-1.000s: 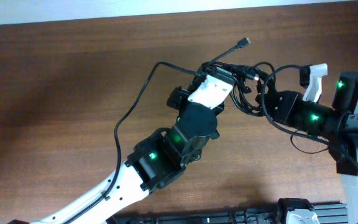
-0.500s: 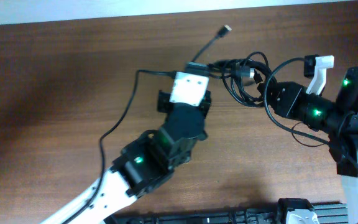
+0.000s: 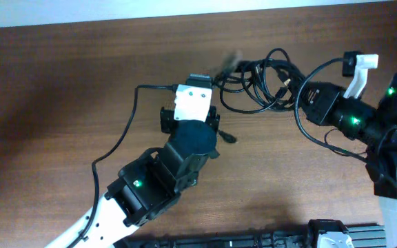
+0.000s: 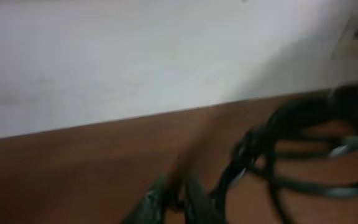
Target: Untangle cables
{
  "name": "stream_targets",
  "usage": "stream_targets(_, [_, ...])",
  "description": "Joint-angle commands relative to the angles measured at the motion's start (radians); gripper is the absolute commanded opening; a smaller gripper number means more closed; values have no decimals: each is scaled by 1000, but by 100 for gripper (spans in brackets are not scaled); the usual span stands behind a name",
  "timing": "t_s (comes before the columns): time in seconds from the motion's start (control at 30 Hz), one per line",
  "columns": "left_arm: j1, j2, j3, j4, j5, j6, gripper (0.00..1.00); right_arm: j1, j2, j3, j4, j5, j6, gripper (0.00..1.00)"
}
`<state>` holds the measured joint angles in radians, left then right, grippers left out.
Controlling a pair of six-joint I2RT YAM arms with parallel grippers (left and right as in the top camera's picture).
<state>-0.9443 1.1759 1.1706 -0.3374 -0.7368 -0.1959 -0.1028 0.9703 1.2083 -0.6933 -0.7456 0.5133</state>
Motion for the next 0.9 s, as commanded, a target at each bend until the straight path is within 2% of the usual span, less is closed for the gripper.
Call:
stream_targets(0.0, [18,-15,8,-28,-53,-1,23,-3,-16,31,33,25,-21,4])
stream_targets(0.1, [18,-24,8,-27,-53,-1,42,-3,-16,31,33,47,-115,4])
stream_targets(0.17, [18,-35,8,-29,-53,3,49,-3,-16,31,33,51,-168,4])
stream_targets(0.3, [18,-61,8,-36,-52,10,49,-3,-16,31,34,127,-213,4])
stream_targets(0.4, [18,-85,8,-40,-14,10,44,-3,-16,31,38,132,-256,4])
stream_targets(0.47, [18,-95,8,-34,98,10,44,-3,-16,31,37,109,-279,4])
stream_targets(0.53, [18,-93,8,-23,233,10,50,-3,-16,31,38,80,-308,4])
stream_targets(0.57, [18,-90,8,-14,330,10,56,-3,-16,31,40,69,-319,4])
stream_targets(0.6, [18,-87,8,-7,398,10,71,-3,-16,31,40,60,-323,4])
stream_targets(0.67, [18,-78,8,5,494,10,86,-3,-16,31,40,45,-323,4])
stream_targets(0.87, [18,-42,8,7,574,10,86,-3,-16,31,44,4,-322,4])
